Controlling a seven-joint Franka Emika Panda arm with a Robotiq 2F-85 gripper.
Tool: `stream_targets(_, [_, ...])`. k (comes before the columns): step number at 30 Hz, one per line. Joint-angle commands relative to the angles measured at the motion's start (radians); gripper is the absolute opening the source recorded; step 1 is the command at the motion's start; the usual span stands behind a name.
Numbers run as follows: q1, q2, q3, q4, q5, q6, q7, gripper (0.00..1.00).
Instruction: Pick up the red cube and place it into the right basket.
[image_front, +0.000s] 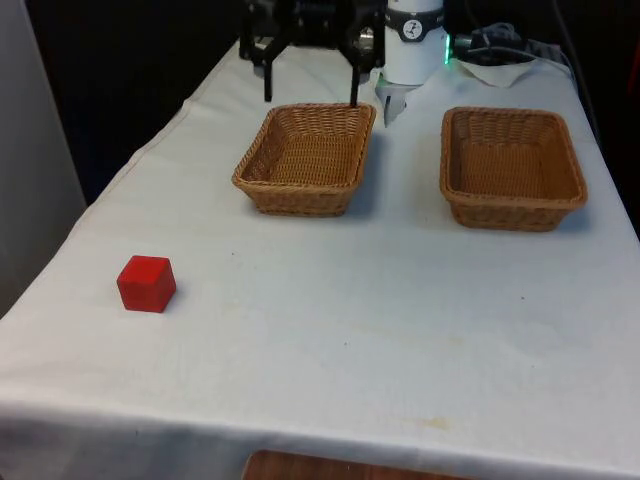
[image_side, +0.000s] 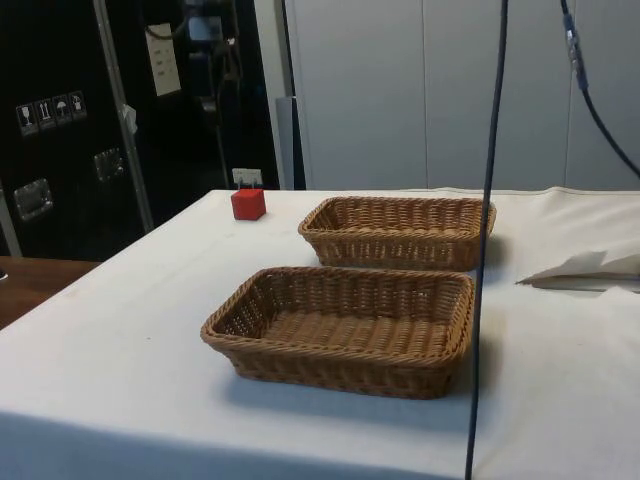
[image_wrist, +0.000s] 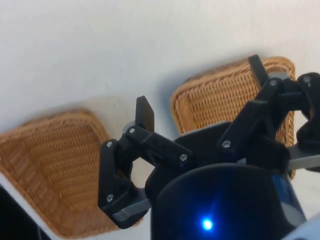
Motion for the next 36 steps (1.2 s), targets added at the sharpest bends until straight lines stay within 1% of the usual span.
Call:
stream_targets(1, [-0.012, 0.017, 0.0, 0.004, 0.017, 0.017, -0.02, 1.0])
stream_targets(3, [-0.015, 0.033, -0.01, 0.006, 0.032, 0.031, -0.036, 1.0])
stream_targets(4, [-0.004, 0.024, -0.016, 0.001, 0.022, 0.024, -0.025, 1.0])
stream_targets(5, [-0.017, 0.042, -0.015, 0.007, 0.04, 0.039, -0.045, 1.0])
stream_targets(7, [-0.019, 0.058, -0.024, 0.009, 0.055, 0.053, -0.061, 1.0])
stream_targets(11, [-0.031, 0.103, -0.045, 0.019, 0.103, 0.088, -0.107, 1.0])
stream_targets(12, [-0.017, 0.096, -0.055, 0.012, 0.094, 0.085, -0.097, 1.0])
stream_targets(13, [-0.033, 0.112, -0.05, 0.022, 0.113, 0.094, -0.117, 1.0])
stream_targets(14, [-0.034, 0.121, -0.055, 0.024, 0.125, 0.098, -0.126, 1.0])
stream_targets(15, [-0.039, 0.14, -0.063, 0.031, 0.149, 0.108, -0.147, 1.0])
stream_targets(17, [-0.04, 0.158, -0.073, 0.037, 0.171, 0.116, -0.165, 1.0])
stream_targets(18, [-0.044, 0.168, -0.076, 0.041, 0.184, 0.12, -0.176, 1.0])
stream_targets(19, [-0.03, 0.163, -0.088, 0.035, 0.179, 0.118, -0.169, 1.0])
stream_targets(20, [-0.046, 0.178, -0.08, 0.045, 0.196, 0.124, -0.186, 1.0])
stream_targets(23, [-0.054, 0.208, -0.091, 0.057, 0.234, 0.136, -0.217, 1.0])
stream_targets(24, [-0.059, 0.228, -0.099, 0.066, 0.261, 0.141, -0.238, 1.0])
stream_targets(26, [-0.064, 0.249, -0.108, 0.075, 0.289, 0.146, -0.26, 1.0])
stream_targets(27, [-0.065, 0.259, -0.113, 0.08, 0.303, 0.147, -0.271, 1.0])
stream_targets(28, [-0.05, 0.248, -0.122, 0.07, 0.291, 0.145, -0.259, 1.0])
stream_targets(29, [-0.066, 0.268, -0.119, 0.084, 0.317, 0.147, -0.281, 1.0])
stream_targets(30, [-0.069, 0.283, -0.131, 0.091, 0.341, 0.145, -0.3, 1.0])
stream_targets(33, [-0.07, 0.3, -0.148, 0.1, 0.368, 0.142, -0.319, 1.0])
stream_targets(36, [-0.072, 0.312, -0.16, 0.105, 0.385, 0.14, -0.327, 1.0])
